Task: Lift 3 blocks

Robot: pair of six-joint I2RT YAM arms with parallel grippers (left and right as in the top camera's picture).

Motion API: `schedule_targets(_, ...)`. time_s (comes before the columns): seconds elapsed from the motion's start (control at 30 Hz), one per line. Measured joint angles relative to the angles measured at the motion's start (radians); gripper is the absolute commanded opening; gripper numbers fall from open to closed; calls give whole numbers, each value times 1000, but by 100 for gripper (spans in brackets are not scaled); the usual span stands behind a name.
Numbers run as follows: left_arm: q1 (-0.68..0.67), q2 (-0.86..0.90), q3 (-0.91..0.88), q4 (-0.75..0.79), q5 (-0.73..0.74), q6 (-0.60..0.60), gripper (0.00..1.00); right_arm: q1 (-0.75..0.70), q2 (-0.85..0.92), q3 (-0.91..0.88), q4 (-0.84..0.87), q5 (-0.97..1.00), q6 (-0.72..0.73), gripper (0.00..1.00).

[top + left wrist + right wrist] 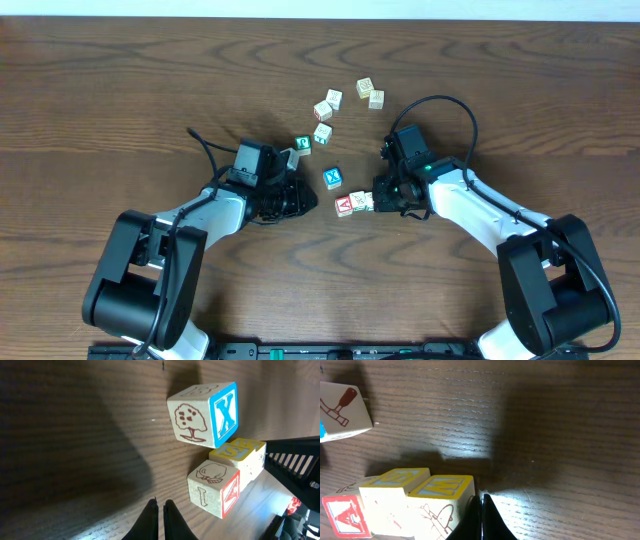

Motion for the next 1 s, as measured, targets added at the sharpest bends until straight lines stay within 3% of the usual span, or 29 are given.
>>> schedule_targets(1.0, 0, 0, 0, -9, 5, -52, 7, 0, 0, 0, -8, -88, 0, 1)
